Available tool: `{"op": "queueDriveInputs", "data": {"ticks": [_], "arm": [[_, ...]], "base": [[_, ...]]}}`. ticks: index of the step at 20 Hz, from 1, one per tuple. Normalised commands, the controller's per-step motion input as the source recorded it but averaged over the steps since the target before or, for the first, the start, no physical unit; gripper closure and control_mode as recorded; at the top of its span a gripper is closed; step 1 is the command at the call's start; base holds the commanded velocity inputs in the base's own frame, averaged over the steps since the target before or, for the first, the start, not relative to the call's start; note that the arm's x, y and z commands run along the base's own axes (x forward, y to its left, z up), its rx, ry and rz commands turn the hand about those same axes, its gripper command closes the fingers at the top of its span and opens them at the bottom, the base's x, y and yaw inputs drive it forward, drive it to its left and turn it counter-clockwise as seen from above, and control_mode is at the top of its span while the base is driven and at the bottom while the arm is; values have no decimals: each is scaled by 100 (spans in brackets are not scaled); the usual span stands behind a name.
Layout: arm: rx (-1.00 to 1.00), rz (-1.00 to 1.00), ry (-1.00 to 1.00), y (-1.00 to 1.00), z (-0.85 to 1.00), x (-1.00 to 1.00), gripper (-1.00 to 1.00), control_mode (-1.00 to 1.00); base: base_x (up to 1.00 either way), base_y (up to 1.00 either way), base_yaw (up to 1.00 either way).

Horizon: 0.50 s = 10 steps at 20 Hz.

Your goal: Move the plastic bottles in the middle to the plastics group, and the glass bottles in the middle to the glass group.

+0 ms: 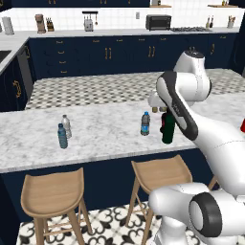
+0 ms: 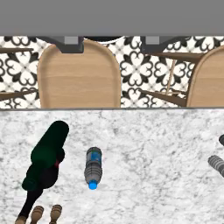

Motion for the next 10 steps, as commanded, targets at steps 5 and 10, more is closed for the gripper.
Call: {"op": "queueDriveInputs", "data": {"ticks": [5, 10], "arm": [[1, 0, -1, -22, -6, -8, -100, -100], [2, 0, 3, -59, -1, -7, -100, -100]], "base": [[0, 0, 0], [0, 0, 0]]}}
